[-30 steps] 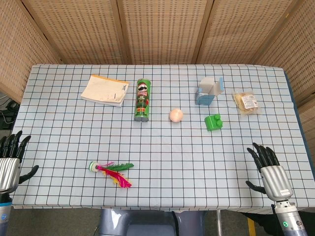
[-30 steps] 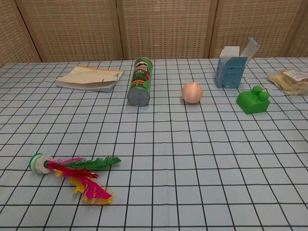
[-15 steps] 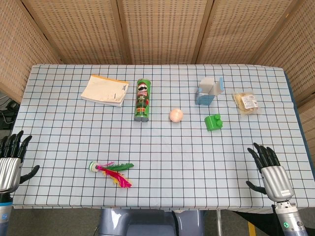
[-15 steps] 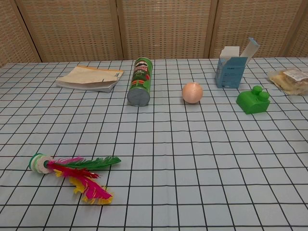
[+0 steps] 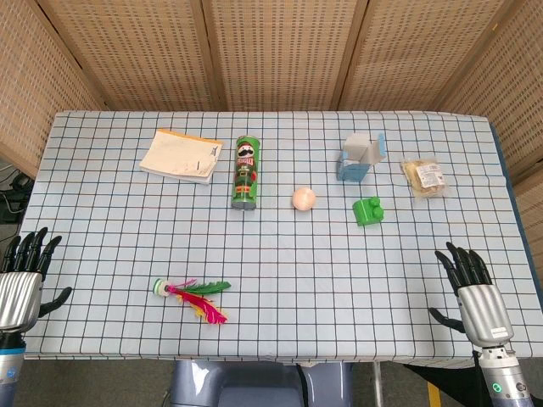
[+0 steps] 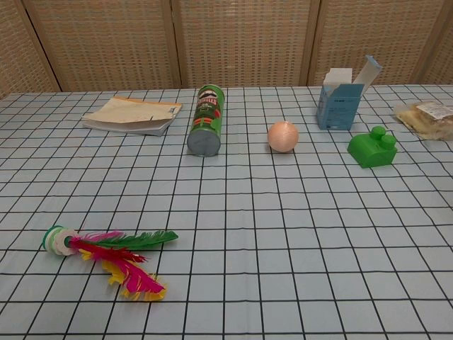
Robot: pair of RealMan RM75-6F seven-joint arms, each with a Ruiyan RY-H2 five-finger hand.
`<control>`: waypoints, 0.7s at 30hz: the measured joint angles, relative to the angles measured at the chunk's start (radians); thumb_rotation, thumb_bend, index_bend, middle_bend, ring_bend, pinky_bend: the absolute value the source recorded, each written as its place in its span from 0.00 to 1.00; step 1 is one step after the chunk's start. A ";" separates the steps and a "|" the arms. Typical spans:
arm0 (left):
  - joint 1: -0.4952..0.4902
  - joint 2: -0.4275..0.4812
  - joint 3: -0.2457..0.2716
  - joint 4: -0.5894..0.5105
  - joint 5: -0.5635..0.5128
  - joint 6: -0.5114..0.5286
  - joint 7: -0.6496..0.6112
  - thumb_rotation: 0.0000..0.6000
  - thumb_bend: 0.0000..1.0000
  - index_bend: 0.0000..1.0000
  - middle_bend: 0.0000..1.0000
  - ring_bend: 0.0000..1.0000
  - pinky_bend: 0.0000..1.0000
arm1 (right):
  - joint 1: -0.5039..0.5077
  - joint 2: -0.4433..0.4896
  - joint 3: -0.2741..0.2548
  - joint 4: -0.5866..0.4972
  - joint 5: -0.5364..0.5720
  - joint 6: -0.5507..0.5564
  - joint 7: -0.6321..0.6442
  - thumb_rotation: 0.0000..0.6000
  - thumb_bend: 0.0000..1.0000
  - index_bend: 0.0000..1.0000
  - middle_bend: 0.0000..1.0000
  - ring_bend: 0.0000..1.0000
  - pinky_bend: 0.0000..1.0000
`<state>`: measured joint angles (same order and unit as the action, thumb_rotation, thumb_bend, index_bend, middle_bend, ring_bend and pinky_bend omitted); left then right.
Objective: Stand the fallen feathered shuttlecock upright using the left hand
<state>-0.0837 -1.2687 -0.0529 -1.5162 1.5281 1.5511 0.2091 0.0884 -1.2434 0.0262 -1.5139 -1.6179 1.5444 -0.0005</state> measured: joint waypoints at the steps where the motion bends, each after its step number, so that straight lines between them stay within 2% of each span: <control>1: 0.000 0.000 0.001 -0.001 0.001 0.001 0.000 1.00 0.20 0.09 0.00 0.00 0.00 | 0.000 0.001 0.000 0.000 0.000 0.000 0.002 1.00 0.06 0.11 0.00 0.00 0.05; 13: -0.010 0.005 0.014 -0.002 0.035 -0.006 -0.031 1.00 0.20 0.13 0.00 0.00 0.00 | -0.002 0.008 0.009 -0.004 0.017 -0.001 0.020 1.00 0.06 0.11 0.00 0.00 0.05; 21: -0.081 0.064 0.074 -0.003 0.202 -0.069 -0.168 1.00 0.21 0.20 0.00 0.00 0.00 | -0.002 0.010 0.013 -0.005 0.023 -0.004 0.024 1.00 0.06 0.11 0.00 0.00 0.05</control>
<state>-0.1649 -1.2052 0.0215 -1.5188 1.7299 1.4824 0.0412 0.0865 -1.2336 0.0390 -1.5187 -1.5954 1.5403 0.0232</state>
